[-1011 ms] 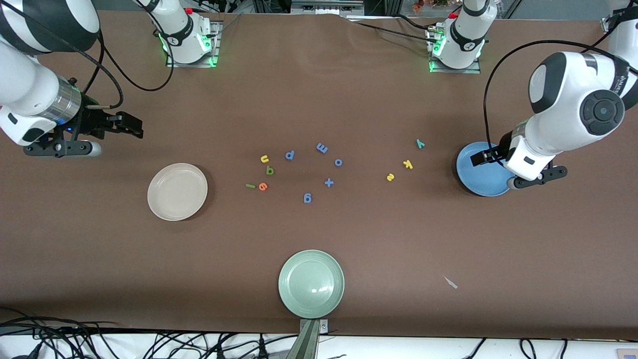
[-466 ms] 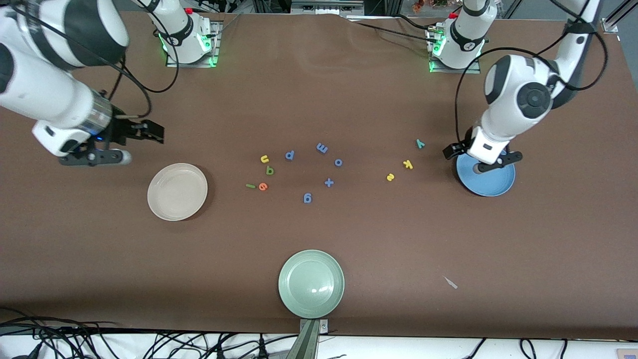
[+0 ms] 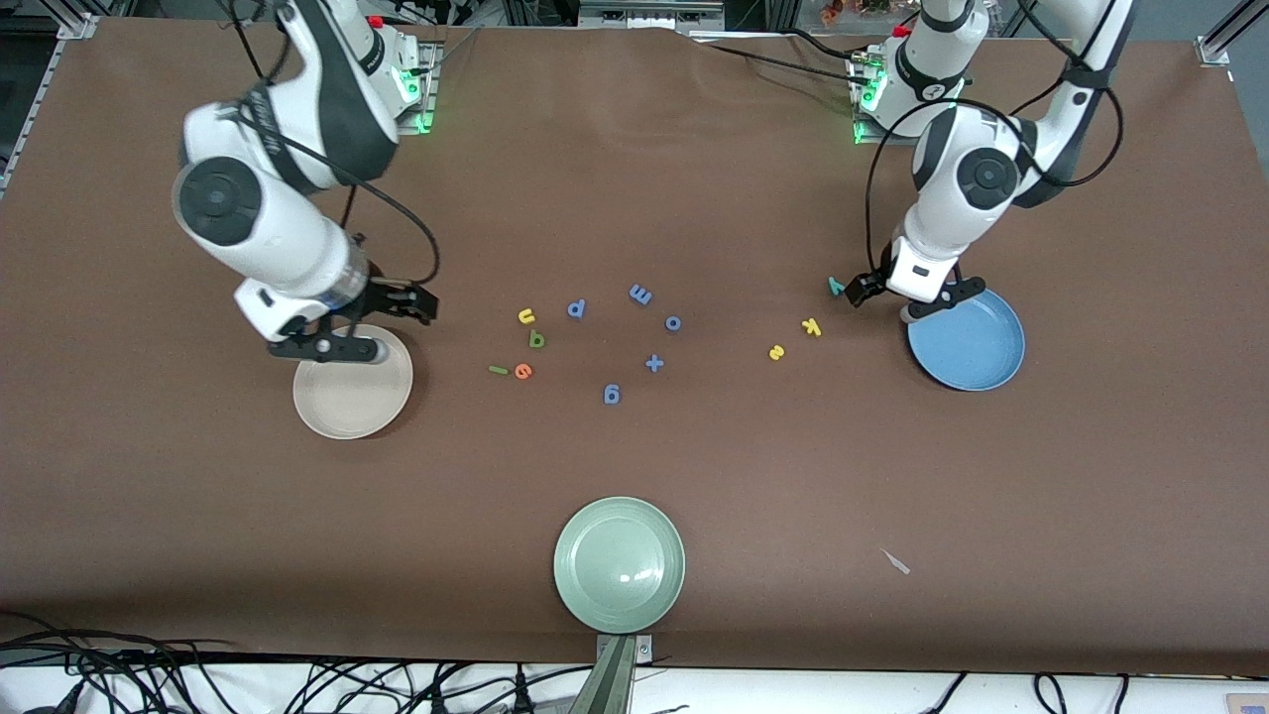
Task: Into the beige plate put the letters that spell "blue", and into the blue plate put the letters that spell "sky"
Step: 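Grasp the teal y while the right gripper reaches the green stick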
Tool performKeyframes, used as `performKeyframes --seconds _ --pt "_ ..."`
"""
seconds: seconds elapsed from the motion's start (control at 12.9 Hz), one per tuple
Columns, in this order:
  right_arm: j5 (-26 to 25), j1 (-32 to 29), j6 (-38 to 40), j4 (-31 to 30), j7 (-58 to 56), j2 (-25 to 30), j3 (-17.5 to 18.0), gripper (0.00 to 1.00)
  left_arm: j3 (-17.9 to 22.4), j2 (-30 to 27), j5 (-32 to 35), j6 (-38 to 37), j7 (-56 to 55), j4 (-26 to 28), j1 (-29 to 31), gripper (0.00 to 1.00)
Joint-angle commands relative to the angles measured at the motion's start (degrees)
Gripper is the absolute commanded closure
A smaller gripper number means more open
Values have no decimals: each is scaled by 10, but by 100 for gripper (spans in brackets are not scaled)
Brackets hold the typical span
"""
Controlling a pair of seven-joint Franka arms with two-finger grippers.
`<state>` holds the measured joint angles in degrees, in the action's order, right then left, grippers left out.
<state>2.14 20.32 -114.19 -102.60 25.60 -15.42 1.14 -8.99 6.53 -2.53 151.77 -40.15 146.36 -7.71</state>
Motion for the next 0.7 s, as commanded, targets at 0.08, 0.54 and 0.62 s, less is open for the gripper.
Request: performKeyframes --seconds 0.08,0.54,0.62 --pt "-5 45 -78 -3 84 -63 -3 0 -34 27 -11 29 -23 12 -1 9" --pt "-49 72 -183 -29 -2 -128 -3 0 -41 49 -8 51 -28 16 -1 26" --pt "-50 72 -196 -30 -54 -134 -3 0 -41 52 -8 51 -29 16 -1 26"
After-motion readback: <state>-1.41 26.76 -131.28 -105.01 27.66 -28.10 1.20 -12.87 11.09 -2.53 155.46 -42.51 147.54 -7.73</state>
